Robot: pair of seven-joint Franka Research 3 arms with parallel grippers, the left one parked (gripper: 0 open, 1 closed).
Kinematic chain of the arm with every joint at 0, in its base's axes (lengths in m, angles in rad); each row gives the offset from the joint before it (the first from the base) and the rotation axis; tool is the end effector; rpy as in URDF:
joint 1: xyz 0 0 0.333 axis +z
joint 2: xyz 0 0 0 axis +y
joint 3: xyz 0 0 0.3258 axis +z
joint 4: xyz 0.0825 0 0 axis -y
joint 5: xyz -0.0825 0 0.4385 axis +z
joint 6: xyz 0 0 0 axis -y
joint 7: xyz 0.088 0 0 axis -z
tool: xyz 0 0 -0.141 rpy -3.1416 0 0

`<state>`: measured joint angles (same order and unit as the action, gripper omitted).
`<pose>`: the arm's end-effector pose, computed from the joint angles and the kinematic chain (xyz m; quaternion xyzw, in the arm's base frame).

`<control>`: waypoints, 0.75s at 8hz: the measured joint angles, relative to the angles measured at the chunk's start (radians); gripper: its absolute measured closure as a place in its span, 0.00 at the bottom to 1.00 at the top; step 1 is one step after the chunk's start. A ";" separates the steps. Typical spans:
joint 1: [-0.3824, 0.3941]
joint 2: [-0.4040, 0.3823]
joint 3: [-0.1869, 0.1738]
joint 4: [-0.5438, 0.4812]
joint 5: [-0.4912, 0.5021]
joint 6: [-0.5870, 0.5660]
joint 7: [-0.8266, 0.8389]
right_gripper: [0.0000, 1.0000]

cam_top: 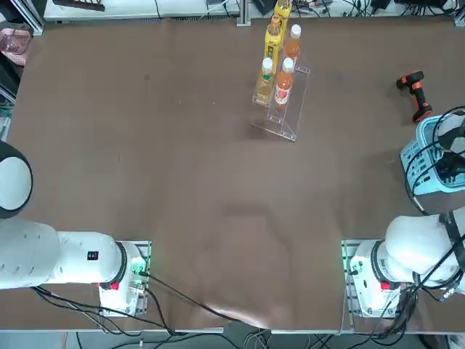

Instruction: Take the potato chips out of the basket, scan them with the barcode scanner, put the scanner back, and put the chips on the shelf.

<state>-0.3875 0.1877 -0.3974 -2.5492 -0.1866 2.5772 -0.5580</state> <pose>0.3151 -0.3327 0.1210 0.9935 -0.0301 -0.1085 0.0161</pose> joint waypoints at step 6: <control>0.030 -0.093 0.005 0.015 0.000 -0.061 -0.010 0.61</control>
<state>-0.3576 0.0944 -0.3922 -2.5343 -0.1866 2.5163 -0.5685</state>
